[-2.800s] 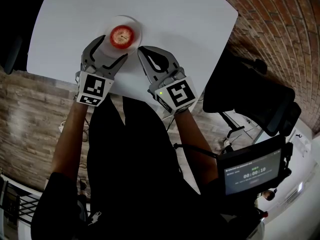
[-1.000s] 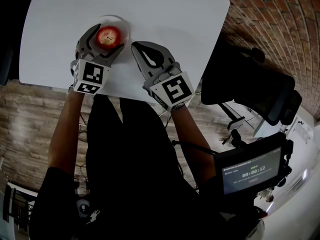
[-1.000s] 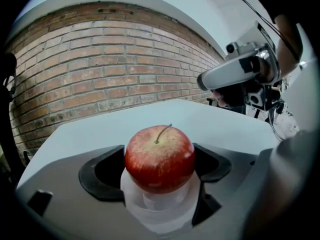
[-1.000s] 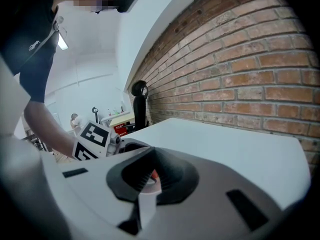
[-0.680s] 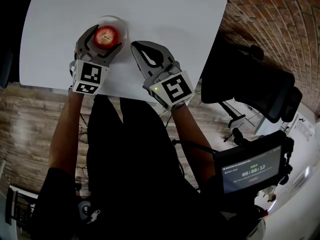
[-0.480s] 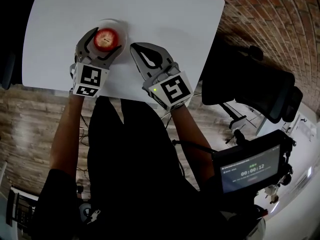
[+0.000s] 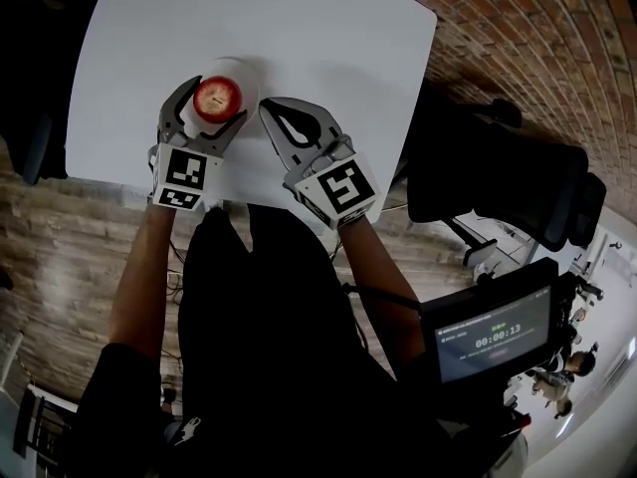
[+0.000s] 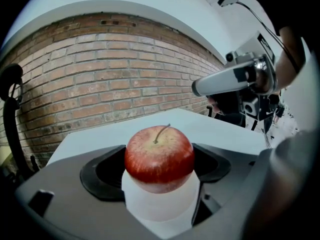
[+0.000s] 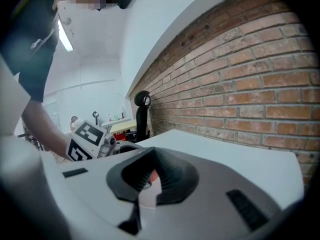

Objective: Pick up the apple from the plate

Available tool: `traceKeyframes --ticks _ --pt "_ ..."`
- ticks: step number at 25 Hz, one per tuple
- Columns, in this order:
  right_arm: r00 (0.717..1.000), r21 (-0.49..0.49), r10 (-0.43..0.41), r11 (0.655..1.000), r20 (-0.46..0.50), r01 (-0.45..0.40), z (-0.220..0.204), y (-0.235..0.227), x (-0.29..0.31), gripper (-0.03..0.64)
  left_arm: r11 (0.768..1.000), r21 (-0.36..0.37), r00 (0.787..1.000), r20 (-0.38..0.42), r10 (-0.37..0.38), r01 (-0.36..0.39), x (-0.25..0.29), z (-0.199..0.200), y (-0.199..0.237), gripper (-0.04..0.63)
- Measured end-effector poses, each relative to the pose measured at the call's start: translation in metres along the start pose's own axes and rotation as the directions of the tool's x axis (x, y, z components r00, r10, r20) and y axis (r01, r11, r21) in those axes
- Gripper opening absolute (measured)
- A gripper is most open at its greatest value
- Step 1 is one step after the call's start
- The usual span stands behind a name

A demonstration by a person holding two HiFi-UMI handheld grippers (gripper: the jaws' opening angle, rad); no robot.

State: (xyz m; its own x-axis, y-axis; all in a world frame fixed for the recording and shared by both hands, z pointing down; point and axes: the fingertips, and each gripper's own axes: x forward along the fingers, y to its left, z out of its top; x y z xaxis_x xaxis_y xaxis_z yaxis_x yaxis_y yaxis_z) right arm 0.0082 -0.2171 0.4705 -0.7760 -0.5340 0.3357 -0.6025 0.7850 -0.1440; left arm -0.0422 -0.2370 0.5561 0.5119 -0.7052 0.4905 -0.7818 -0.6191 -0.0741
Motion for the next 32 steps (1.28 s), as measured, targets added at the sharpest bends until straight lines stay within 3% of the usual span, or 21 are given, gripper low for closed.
traceKeyframes --ticks 32 --pt "0.984 0.003 -0.100 0.995 0.149 0.101 0.060 0.048 -0.046 0.003 0.999 0.027 0.995 0.096 -0.029 0.027 -0.084 0.060 -0.013 0.410"
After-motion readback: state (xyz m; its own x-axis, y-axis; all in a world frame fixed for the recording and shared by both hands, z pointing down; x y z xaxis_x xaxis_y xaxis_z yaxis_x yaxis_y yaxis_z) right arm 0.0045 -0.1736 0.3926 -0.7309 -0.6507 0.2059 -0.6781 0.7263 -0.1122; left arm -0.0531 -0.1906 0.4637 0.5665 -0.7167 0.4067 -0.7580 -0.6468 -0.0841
